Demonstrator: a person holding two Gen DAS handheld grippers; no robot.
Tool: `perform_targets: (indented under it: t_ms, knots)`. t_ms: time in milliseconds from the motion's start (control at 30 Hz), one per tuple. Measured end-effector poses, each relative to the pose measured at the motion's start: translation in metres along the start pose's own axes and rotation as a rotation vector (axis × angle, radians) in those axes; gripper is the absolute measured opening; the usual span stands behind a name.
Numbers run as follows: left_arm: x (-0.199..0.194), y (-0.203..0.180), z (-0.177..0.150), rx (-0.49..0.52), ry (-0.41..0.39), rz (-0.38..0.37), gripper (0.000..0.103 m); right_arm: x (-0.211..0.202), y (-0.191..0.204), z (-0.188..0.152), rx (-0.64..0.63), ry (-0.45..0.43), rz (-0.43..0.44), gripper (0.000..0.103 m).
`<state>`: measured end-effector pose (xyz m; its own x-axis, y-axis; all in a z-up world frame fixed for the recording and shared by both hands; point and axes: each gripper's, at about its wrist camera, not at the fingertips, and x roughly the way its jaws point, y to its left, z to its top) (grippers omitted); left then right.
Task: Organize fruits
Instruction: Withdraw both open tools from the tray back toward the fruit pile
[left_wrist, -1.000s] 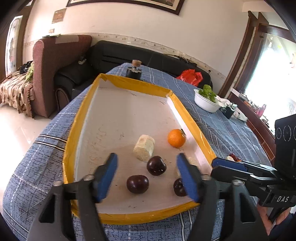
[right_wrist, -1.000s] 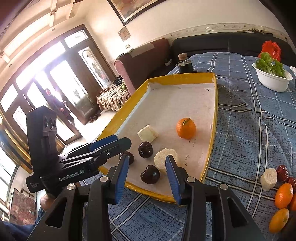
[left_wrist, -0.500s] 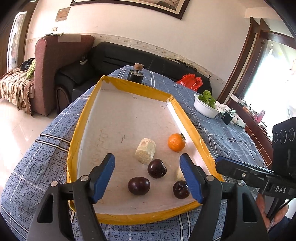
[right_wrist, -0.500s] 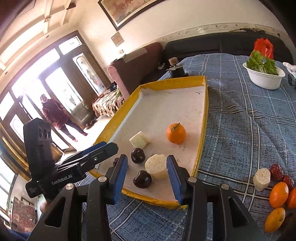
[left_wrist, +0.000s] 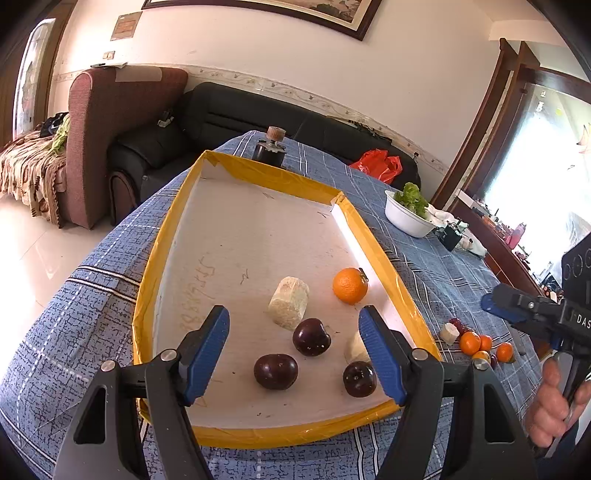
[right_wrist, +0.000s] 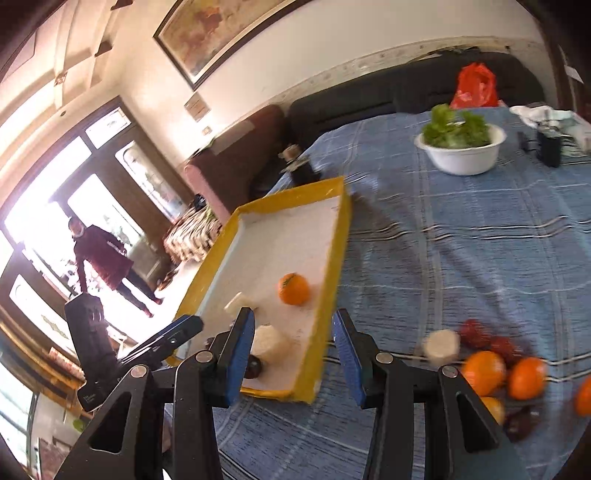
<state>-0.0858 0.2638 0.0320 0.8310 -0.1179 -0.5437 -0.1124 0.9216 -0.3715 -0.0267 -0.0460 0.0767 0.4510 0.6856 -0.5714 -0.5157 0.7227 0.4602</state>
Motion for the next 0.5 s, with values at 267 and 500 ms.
perform_targets:
  t_ms: [267,500]
  knots:
    - [-0.001,-0.001,-0.001,0.0,-0.003,0.012,0.072,-0.042,-0.071,-0.002,0.115,-0.079,-0.109,0.048]
    - [-0.004,-0.009,-0.002,0.017,-0.009,0.052,0.072,-0.047,-0.117,-0.004,0.242,-0.095,-0.123,0.05]
